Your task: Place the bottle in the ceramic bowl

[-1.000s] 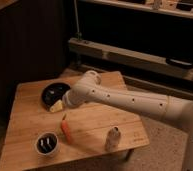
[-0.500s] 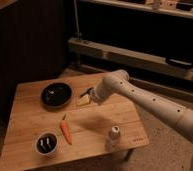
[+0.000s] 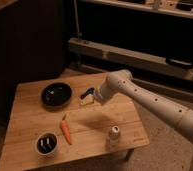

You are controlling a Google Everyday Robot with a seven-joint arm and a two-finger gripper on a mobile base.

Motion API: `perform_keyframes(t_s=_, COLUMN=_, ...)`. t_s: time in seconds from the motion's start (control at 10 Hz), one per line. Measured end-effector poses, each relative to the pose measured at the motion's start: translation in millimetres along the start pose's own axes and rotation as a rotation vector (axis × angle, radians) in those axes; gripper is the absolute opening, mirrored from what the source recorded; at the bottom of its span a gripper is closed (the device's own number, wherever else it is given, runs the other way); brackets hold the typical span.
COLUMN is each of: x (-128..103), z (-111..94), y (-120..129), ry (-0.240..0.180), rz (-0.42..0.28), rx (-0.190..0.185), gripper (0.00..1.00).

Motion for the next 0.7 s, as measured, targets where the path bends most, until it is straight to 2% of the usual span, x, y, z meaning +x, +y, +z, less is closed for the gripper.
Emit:
perform_keyframes(t_s=0.1, x=-4.3, z=-7.0, y=-8.6, ry=0.017, rz=0.006, rx=0.093, gripper=0.80)
perform_keyframes(t_s=0.2, x=-9.8, z=-20.2, y=-19.7, ry=0.042, rz=0.011, rx=0.228, gripper=0.80)
perform_keyframes(t_s=0.3, x=-11.7, z=-30.6, y=-32.1, ry=0.059, rz=0.019, rx=0.314, gripper=0.80)
perform_keyframes(t_s=0.4, x=-10.1, z=-34.9, y=-39.6, ry=0.074, rz=0.025, rx=0.349, gripper=0.80)
perform_keyframes(t_s=0.5, x=-3.2, z=-38.0, y=-53.0, ry=0.087, rz=0.047, rx=0.340, gripper=0.80)
perform_keyframes(t_s=0.7, x=9.4, z=-41.8, y=-74.7, ry=0.101, rz=0.076, rx=0.284, gripper=0.80)
